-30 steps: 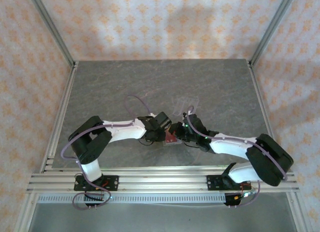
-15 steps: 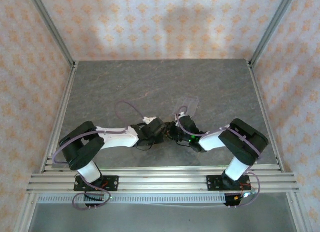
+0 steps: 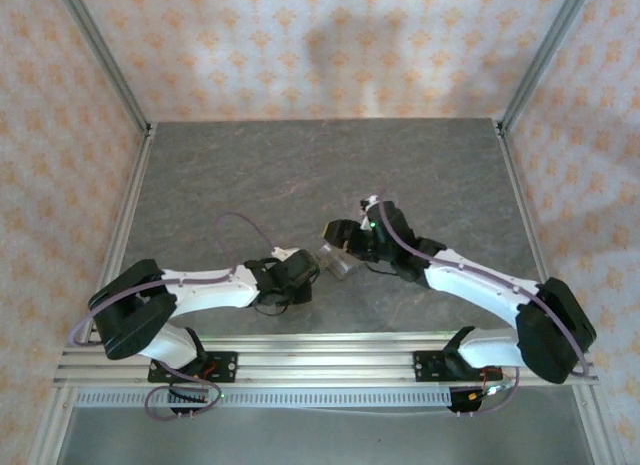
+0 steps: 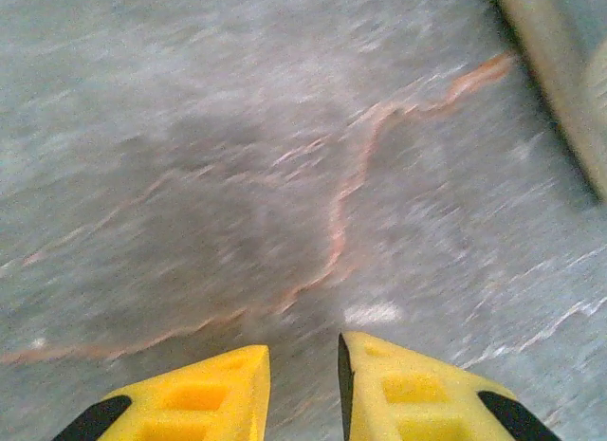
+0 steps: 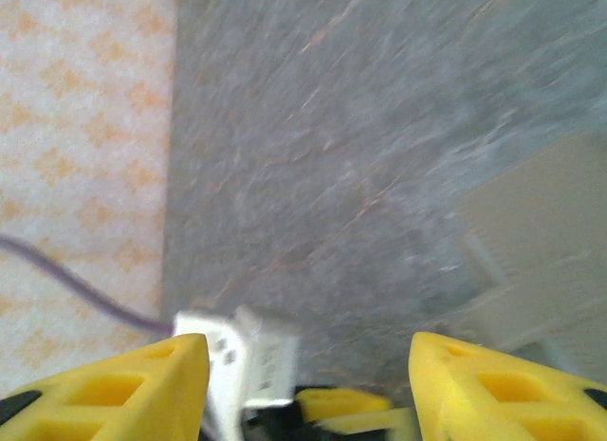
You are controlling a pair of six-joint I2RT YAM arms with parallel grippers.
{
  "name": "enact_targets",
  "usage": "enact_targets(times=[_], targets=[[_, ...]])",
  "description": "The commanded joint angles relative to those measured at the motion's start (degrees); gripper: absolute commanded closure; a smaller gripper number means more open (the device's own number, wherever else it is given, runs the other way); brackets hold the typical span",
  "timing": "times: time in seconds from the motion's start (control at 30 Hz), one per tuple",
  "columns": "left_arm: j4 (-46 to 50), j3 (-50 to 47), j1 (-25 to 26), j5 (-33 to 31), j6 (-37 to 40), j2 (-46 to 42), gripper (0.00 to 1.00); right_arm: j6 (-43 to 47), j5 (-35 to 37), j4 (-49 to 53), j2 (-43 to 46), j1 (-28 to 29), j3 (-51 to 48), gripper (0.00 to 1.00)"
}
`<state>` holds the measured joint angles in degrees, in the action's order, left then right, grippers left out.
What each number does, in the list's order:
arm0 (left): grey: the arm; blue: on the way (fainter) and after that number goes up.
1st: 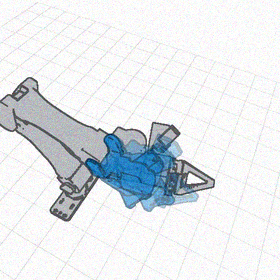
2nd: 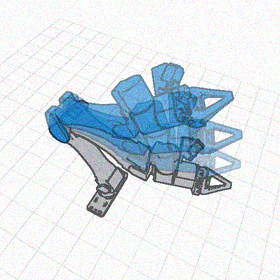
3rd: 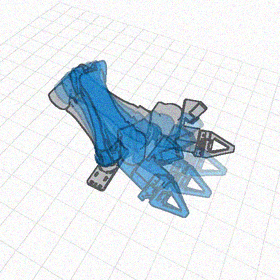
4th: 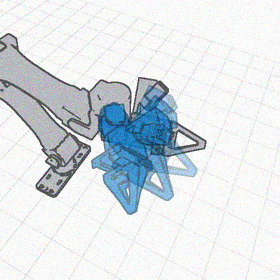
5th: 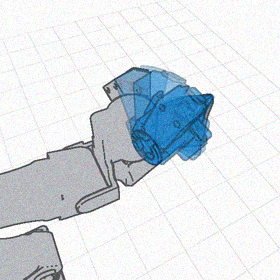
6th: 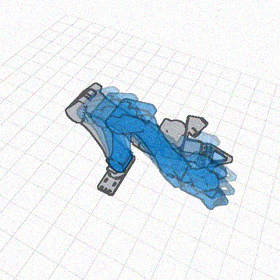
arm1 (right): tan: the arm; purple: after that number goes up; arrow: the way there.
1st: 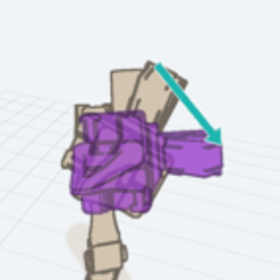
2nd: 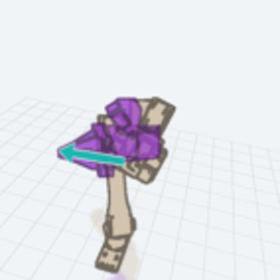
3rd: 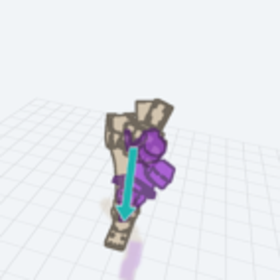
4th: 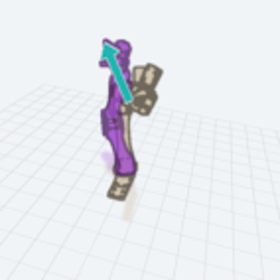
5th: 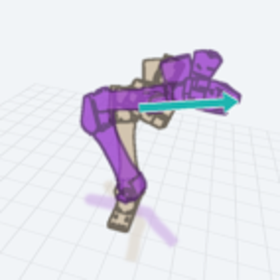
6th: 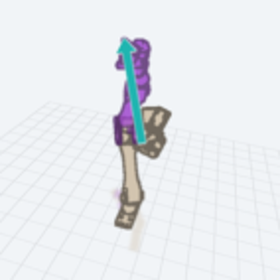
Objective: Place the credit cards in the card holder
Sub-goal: Close the card holder at the center of the table.
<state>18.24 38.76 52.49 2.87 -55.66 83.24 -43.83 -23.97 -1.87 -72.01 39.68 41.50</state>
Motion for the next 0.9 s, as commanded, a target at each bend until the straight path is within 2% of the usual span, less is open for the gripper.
enact_targets(times=[0.0,0.13,0.3,0.43,0.57,0.87], targets=[[9.4,0.1,-1.0,-2.4,0.5,-5.0,0.72,6.9,1.5,13.0,1.2,-3.4,-0.3,0.47],[12.0,3.0,-3.8,-0.9,3.4,-8.9,0.69,10.7,3.8,16.6,-1.9,-4.1,2.1,0.67],[15.1,12.0,-6.8,2.1,8.9,-6.3,0.69,12.5,5.0,14.1,-10.3,-3.2,3.7,0.84],[16.1,19.2,-7.6,4.5,12.5,-0.1,0.71,13.0,8.7,12.0,-14.7,-0.2,3.2,0.88],[15.8,24.9,-7.7,6.8,15.0,7.3,0.76,12.2,10.5,10.8,-16.8,2.0,1.7,0.88],[13.5,29.6,-8.1,7.3,16.6,21.3,0.83,8.1,9.1,7.9,-12.2,2.9,-4.0,0.8]])
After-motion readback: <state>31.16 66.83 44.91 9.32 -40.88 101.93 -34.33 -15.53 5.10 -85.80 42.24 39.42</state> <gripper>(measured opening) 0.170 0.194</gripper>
